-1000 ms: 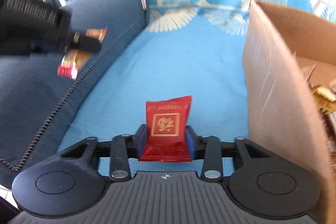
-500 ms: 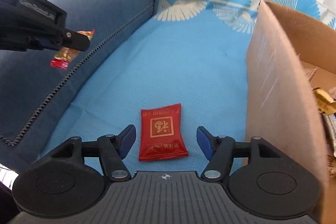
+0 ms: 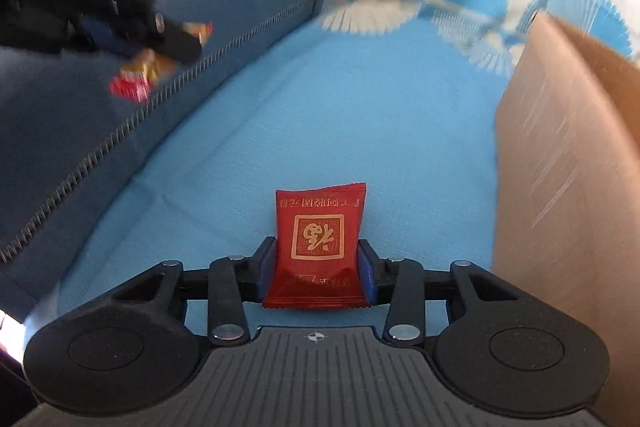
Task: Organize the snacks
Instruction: 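Carry the red pack and small candy over the box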
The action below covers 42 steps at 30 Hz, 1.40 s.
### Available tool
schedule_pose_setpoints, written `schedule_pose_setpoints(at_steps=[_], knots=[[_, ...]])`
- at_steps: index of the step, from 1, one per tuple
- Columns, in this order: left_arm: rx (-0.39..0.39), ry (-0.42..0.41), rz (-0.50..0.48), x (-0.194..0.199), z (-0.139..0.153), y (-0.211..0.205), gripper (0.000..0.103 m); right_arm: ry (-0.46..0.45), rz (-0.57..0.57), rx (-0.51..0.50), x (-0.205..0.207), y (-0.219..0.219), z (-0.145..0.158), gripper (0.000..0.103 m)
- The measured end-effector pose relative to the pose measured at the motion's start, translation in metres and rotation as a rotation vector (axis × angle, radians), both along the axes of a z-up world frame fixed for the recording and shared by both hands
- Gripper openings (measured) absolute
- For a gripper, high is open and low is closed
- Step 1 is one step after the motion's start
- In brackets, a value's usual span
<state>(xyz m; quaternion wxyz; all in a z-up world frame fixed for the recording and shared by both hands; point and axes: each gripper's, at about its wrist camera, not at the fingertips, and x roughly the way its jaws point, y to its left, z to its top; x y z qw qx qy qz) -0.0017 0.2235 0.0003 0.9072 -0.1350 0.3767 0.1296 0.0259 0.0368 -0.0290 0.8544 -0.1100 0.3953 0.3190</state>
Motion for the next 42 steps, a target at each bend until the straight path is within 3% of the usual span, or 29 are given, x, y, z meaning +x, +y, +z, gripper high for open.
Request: schedule_pose_setpoints(at_steps=[9,15,42], knots=[[-0.007,-0.059,0.019,-0.007,0.024,-0.011,0.018,-0.159,-0.056,0.163,-0.005,-0.039,0.063,0.043],[0.011,-0.085,-0.016,-0.005,0.036,-0.031,0.018,-0.200,-0.089,0.193,-0.004,-0.067,0.086,0.043],[-0.012,-0.135,-0.130,0.024,0.038,-0.105,0.019,-0.272,-0.254,0.226,0.018,-0.178,0.105,0.044]])
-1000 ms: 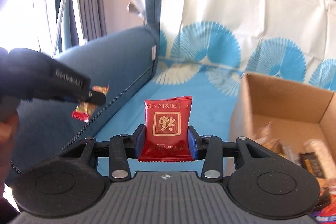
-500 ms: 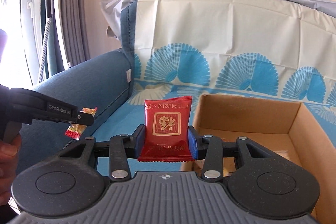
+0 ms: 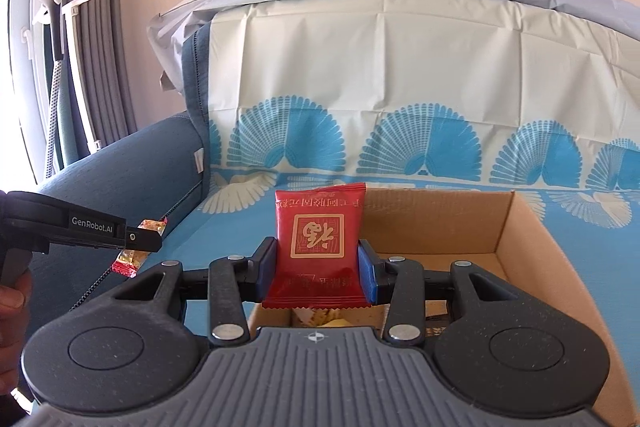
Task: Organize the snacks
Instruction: 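Carry the red pack and small candy over the box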
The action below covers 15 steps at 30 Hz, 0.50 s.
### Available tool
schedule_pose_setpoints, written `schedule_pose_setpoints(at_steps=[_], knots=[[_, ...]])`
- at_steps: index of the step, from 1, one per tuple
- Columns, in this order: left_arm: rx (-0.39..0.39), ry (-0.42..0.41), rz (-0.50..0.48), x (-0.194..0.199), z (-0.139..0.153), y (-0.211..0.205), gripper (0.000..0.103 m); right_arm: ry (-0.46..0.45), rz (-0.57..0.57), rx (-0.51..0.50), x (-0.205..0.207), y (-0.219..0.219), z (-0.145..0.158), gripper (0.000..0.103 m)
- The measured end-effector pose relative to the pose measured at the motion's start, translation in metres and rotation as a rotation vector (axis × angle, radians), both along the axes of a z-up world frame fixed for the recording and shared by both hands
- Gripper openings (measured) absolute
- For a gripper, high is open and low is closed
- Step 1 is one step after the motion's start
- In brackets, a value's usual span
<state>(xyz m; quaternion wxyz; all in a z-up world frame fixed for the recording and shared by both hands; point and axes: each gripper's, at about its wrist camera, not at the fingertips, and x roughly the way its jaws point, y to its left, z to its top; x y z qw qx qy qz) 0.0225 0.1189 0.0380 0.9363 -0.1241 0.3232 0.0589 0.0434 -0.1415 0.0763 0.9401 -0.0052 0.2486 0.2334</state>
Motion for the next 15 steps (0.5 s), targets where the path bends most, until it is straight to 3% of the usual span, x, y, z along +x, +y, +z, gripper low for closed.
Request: schedule_pose_setpoints(at_steps=[9,15], knots=[[0.024,-0.114,-0.101,0.006,0.008,-0.042,0.018,-0.001,-0.039,0.013,0.007,-0.028,0.002,0.044],[-0.001,-0.160,-0.154,0.010,0.010,-0.064,0.019,-0.007,-0.072,0.035,0.011,-0.043,0.006,0.044]])
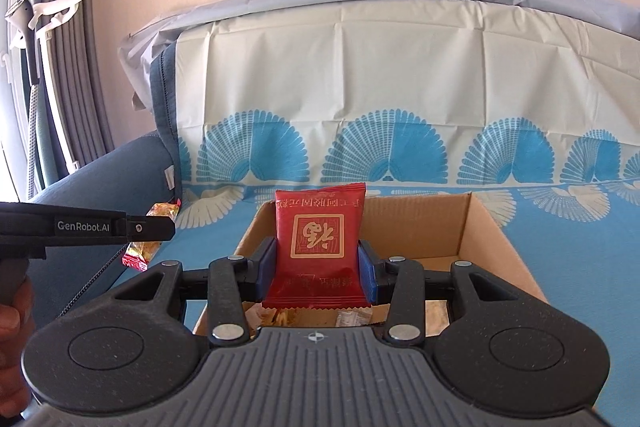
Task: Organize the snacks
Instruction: 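Carry the red pack and small candy over the box, then open both tools to drop the red pack and small candy into the box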
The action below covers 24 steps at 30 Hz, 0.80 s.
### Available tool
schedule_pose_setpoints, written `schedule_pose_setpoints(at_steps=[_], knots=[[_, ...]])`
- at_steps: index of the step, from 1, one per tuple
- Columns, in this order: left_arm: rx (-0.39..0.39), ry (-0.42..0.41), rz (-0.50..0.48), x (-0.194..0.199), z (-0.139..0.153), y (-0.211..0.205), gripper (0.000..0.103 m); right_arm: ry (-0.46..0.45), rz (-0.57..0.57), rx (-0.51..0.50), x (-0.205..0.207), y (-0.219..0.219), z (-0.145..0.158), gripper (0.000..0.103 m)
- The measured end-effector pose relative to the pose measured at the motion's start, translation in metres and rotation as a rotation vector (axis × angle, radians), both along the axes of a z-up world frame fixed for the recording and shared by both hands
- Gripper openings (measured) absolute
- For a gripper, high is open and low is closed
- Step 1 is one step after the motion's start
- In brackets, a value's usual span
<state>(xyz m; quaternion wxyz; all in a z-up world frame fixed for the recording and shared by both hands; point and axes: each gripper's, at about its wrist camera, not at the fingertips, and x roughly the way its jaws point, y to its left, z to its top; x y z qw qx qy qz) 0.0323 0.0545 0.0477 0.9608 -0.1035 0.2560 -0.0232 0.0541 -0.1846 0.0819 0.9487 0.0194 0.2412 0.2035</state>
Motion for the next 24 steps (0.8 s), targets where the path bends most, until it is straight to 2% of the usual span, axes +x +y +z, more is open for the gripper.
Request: schedule_pose_setpoints(at_steps=[9,19,21,22,24], knots=[[0.010,-0.010,-0.098,0.007,-0.005,-0.031,0.018,0.018,-0.064,0.009,0.009,-0.019,-0.004,0.044],[-0.011,-0.011,-0.159,0.010,-0.009,-0.044,0.018,0.014,-0.118,-0.007,0.013,-0.028,-0.007,0.044],[-0.026,0.002,-0.189,0.011,-0.010,-0.045,0.025,0.037,-0.116,-0.010,0.016,-0.028,-0.010,0.047],[-0.019,-0.001,-0.194,0.010,-0.010,-0.046,0.034,0.045,-0.125,-0.015,0.016,-0.028,-0.012,0.048],[0.001,-0.017,-0.198,0.007,-0.009,-0.047,0.038,0.059,-0.150,-0.019,0.018,-0.029,-0.014,0.055]])
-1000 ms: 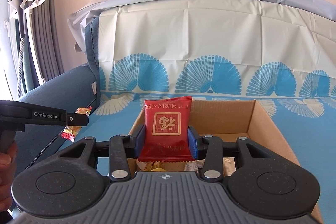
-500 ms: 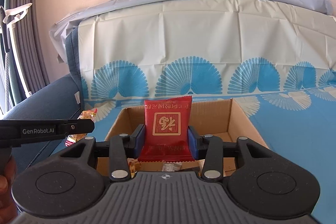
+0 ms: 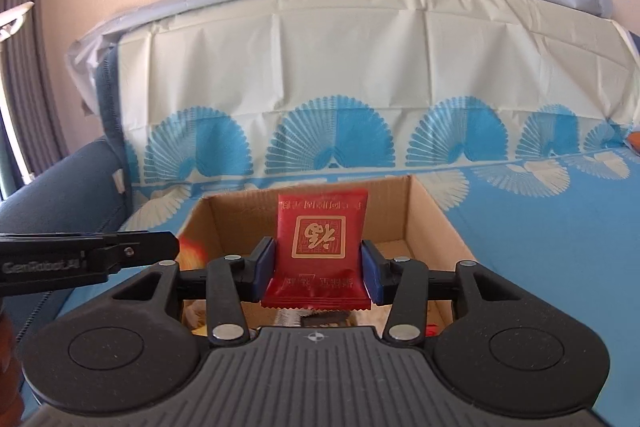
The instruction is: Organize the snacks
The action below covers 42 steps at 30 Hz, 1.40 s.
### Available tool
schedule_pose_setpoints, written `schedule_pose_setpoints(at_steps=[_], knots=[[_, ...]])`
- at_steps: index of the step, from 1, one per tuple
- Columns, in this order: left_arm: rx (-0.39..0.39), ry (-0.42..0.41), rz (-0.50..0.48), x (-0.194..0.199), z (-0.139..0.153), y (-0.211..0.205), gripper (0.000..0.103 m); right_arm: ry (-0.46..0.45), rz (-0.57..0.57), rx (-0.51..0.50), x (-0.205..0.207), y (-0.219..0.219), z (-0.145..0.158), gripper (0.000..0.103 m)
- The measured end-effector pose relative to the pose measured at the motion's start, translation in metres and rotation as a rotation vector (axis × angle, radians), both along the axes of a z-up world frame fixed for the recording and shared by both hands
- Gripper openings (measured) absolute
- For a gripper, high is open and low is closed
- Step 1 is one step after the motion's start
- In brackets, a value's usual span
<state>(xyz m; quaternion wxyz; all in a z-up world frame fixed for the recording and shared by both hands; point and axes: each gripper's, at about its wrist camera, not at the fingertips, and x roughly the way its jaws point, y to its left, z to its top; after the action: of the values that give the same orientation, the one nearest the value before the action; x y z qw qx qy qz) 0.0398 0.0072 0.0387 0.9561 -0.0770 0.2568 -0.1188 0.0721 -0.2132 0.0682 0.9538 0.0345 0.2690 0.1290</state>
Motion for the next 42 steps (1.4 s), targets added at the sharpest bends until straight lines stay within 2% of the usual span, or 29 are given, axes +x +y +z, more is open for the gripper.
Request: schedule_pose_setpoints(at_steps=[3,6,8,11,13,15,18,23,25,28,33,38,42], knots=[[0.006,-0.008,0.003,-0.003,0.001,0.002,0.043,0.025,-0.030,0.024,0.002,-0.002,-0.002,0.067],[0.014,-0.018,0.015,-0.008,0.002,0.007,0.059,0.040,-0.050,0.031,0.000,-0.001,-0.003,0.073],[0.025,-0.027,0.021,-0.014,0.004,0.010,0.074,0.042,-0.049,0.029,-0.003,0.001,-0.003,0.074],[0.060,-0.041,0.022,-0.028,0.007,0.012,0.085,0.030,-0.034,0.017,-0.011,0.003,-0.001,0.074],[0.091,-0.050,0.021,-0.039,0.008,0.011,0.086,0.024,-0.019,0.006,-0.017,0.004,0.000,0.075],[0.114,-0.053,0.028,-0.050,0.008,0.011,0.089,0.013,-0.005,0.002,-0.023,0.004,0.004,0.086],[0.134,-0.061,0.063,-0.068,0.008,0.010,0.095,-0.009,-0.002,0.002,-0.036,0.000,0.010,0.097],[0.120,-0.037,0.088,-0.092,-0.002,0.009,0.095,0.027,-0.011,0.034,-0.064,-0.011,0.010,0.102],[0.101,-0.024,0.102,-0.096,-0.003,0.009,0.095,0.030,-0.019,0.010,-0.076,-0.012,0.012,0.102],[0.081,0.007,0.139,-0.100,-0.005,0.010,0.101,0.024,-0.048,-0.055,-0.090,-0.013,0.013,0.102],[0.048,0.119,0.147,-0.099,-0.016,0.009,0.102,0.107,-0.106,-0.069,-0.093,-0.024,0.005,0.102],[0.106,0.103,0.158,-0.097,-0.017,0.000,0.103,0.177,-0.100,-0.090,-0.082,-0.021,-0.009,0.102],[0.103,0.136,0.155,-0.090,-0.023,0.000,0.103,0.183,-0.082,-0.101,-0.078,-0.014,-0.013,0.102]])
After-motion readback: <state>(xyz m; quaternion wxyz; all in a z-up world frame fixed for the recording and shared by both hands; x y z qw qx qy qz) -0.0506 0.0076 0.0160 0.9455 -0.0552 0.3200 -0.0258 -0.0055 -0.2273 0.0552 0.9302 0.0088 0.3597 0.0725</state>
